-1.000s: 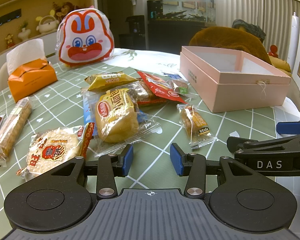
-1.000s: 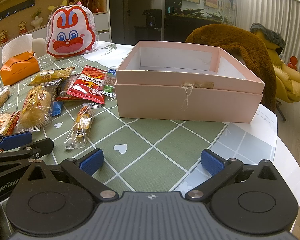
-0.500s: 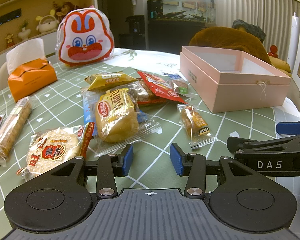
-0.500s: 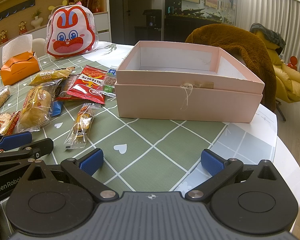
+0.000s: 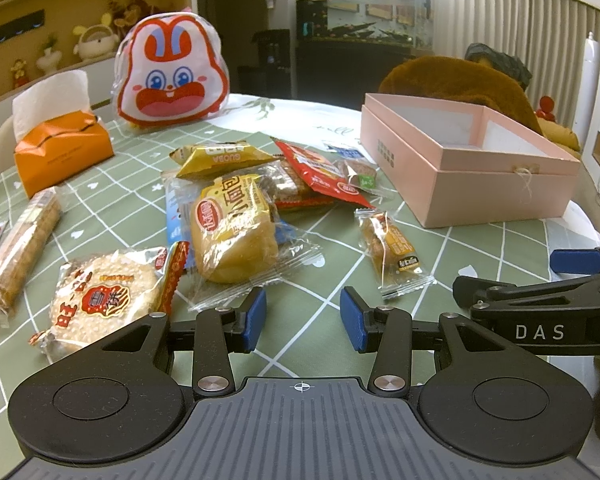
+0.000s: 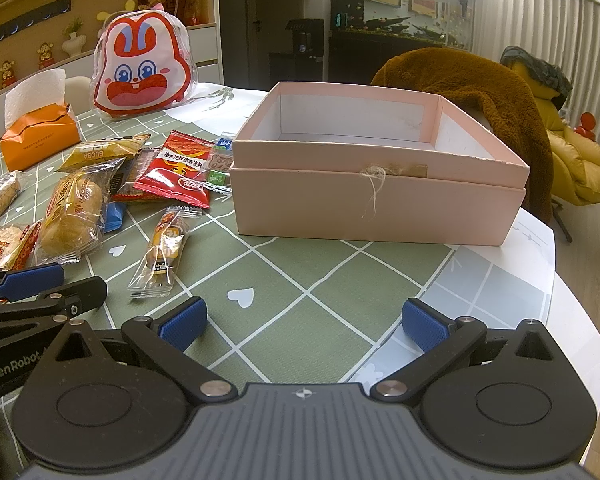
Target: Organize snacks
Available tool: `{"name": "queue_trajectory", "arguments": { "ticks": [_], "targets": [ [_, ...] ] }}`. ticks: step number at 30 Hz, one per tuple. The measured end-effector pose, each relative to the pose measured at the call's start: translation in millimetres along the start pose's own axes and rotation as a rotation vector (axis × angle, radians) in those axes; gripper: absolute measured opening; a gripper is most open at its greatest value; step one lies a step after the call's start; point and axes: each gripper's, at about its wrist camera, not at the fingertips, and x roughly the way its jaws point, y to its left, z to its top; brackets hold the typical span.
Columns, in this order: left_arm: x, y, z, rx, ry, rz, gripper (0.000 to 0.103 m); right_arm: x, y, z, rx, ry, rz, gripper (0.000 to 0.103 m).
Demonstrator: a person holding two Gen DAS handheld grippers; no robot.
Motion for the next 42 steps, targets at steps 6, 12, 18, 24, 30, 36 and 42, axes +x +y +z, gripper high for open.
{"name": "queue_trajectory", "arguments": {
  "ticks": [6, 12, 18, 24, 30, 36, 42],
  "targets": [
    [-1.3, 3.7, 7.3, -0.013, 0.053, -0.022, 0.046, 5.1, -7.3, 22.5, -0.049, 0.155, 0.056, 0.103],
    [-17.3, 37.6, 58.3, -0.035, 0.103, -0.087, 0.045, 13.9, -4.3, 36.9, -0.109, 0.28, 0.09, 0.103],
    [-32.4, 150.2, 128.8, -0.231, 0.111, 0.097, 0.045, 6.3, 17.3, 98.0, -0.222, 0.232, 0.132, 0.084],
    [-11.4, 255.0, 157.4, -0.308, 0.191, 0.329, 0.044, -7.7, 60.2, 210.2, -0.296, 0.095, 0.21, 0.084],
    [40.9, 344.2, 132.9, -0.547, 0.375, 0.345, 0.044, 22.0, 121.3, 259.9, -0.331, 0.182, 0.309, 0.084],
    [69.0, 381.8, 91.6, -0.688, 0.428, 0.419, 0.043, 63.1, 157.3, 214.5, -0.29, 0.366, 0.441, 0.084],
    [83.1, 376.1, 94.5, -0.671, 0.38, 0.453, 0.05, 87.9, 168.0, 183.8, -0.259, 0.434, 0.426, 0.084]
  ]
}}
